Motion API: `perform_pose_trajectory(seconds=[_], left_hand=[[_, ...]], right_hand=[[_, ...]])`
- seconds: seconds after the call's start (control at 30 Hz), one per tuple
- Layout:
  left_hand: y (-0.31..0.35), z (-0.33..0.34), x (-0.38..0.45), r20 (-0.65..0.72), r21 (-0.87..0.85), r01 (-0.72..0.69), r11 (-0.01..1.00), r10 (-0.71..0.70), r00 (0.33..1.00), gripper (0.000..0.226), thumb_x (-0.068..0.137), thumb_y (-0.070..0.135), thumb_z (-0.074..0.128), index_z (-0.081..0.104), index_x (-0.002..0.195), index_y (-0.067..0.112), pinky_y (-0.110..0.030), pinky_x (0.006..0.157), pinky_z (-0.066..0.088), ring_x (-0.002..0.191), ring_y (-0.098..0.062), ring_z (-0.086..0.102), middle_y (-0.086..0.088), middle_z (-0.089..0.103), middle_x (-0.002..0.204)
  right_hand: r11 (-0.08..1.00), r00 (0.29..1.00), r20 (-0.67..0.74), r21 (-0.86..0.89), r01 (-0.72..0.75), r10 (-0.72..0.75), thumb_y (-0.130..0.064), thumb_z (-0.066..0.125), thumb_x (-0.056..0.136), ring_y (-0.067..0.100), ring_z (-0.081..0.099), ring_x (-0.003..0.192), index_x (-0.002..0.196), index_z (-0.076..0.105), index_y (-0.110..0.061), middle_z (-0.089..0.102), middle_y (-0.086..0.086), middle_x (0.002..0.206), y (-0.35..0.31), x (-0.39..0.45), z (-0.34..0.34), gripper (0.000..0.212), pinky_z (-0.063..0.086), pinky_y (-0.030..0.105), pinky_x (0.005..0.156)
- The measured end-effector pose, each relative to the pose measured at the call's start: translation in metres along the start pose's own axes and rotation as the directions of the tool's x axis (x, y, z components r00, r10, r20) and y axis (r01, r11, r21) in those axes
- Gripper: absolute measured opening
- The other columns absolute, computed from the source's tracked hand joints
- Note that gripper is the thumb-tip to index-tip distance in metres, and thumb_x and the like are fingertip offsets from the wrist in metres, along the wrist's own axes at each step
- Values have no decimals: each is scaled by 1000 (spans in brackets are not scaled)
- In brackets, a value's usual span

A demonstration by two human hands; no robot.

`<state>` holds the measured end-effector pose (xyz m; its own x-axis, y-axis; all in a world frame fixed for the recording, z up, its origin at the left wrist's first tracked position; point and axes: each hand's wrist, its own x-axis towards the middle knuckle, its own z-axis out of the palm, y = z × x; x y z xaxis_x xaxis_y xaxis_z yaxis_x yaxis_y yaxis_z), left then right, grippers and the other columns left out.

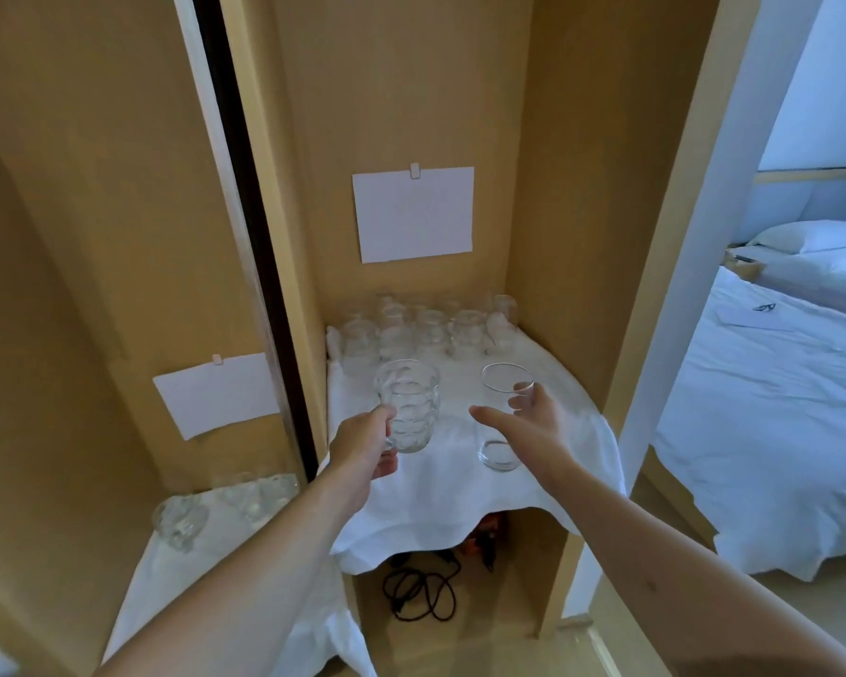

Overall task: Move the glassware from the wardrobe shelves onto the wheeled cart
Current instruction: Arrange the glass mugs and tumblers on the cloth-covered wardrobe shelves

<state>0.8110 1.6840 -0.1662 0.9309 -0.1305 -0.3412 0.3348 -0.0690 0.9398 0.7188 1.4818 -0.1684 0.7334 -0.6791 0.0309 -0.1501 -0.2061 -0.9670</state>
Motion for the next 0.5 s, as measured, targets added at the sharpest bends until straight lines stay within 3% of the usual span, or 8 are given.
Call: perform_pose_trajectory(seconds=[0.1,0.2,0.37,0.5], left_hand=[[1,8,36,-21,-9,34,999,-34,999,28,83,37,68,58,74,12,-40,69,63,60,-26,60,-15,67,82],[4,17,74,-27,-26,45,999,-46,999,27,84,35,68,58,71,13,-34,62,60,59,-25,58,-13,64,81],[5,28,125,-44,-46,78,996,-80,996,26,89,34,67,60,74,14,-31,59,57,67,-27,60,-11,62,83],[-1,27,158,-70,-67,127,990,-132,989,28,90,34,68,60,73,13,-32,61,57,69,-27,61,-12,62,81]], right_hand=[[998,1000,23,-57,-3,5,-48,94,58,9,61,98,122,55,-23,62,-5,113,2,31,15,79,53,35,87],[990,999,44,-140,11,-5,-49,92,62,14,61,105,126,54,-21,62,-4,115,2,65,30,79,52,39,94],[984,997,80,-179,7,8,-47,93,63,14,60,104,123,52,-22,62,-4,115,7,117,59,77,52,37,93],[980,994,105,-198,13,8,-51,93,59,18,61,112,126,53,-21,63,-3,117,17,150,86,83,52,43,98]])
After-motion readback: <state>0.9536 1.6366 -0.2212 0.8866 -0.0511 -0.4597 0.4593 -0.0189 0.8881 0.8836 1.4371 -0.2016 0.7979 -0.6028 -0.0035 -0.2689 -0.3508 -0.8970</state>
